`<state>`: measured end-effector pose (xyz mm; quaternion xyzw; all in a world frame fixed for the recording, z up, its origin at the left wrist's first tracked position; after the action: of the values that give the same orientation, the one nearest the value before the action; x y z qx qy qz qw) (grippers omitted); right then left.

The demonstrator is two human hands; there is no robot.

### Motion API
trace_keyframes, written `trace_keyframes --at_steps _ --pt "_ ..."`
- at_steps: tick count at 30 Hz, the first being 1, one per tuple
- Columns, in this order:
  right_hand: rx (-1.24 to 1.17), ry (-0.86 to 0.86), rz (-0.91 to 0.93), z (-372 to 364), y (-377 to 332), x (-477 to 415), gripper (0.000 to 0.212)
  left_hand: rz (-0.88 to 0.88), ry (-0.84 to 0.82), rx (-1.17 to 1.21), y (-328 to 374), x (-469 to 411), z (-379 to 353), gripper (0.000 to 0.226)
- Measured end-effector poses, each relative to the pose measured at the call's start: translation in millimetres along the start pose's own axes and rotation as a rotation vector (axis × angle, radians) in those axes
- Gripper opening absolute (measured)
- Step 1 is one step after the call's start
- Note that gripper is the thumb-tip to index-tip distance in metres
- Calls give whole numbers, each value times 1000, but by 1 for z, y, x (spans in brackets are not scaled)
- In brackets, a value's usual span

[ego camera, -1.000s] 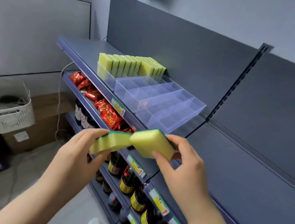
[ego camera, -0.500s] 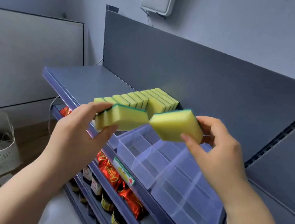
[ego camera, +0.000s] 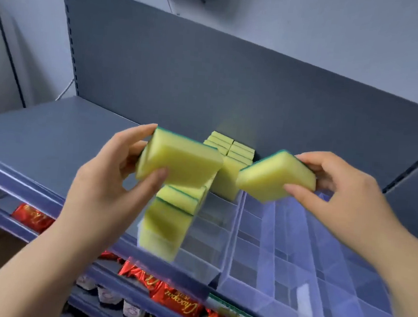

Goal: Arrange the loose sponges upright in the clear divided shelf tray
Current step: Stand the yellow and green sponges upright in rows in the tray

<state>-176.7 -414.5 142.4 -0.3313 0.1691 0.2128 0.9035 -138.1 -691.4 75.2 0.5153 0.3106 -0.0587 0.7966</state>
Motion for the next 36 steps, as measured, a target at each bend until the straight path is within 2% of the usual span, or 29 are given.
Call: trace_keyframes --at_steps 9,15,24,31,36 --pt "-170 261 -336 -61 -3 1 30 -124 -294 132 -30 -41 8 50" --pt "-157 397 -387 -56 -3 17 35 -208 -384 172 -20 -50 -4 51" --pt "-114 302 -328 -61 2 -18 32 -189 -342 -26 -13 -60 -12 48" --pt "-1 134 -276 -70 10 -41 31 -166 -244 -134 -10 -70 -6 47" --pt "24 101 -265 -71 16 -54 32 -181 -147 -156 -7 -81 3 44"
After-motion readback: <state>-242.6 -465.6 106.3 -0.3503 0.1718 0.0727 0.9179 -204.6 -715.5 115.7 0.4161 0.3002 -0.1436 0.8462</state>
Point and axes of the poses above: each hand's wrist, its own x-axis away from the middle knuckle, its own z-axis out of the back of the hand, y = z × x, the point moved 2 cm from there along -x, towards the middle knuckle, and after that the axes turned 5 degrees about -x, right-handed, at the moved point
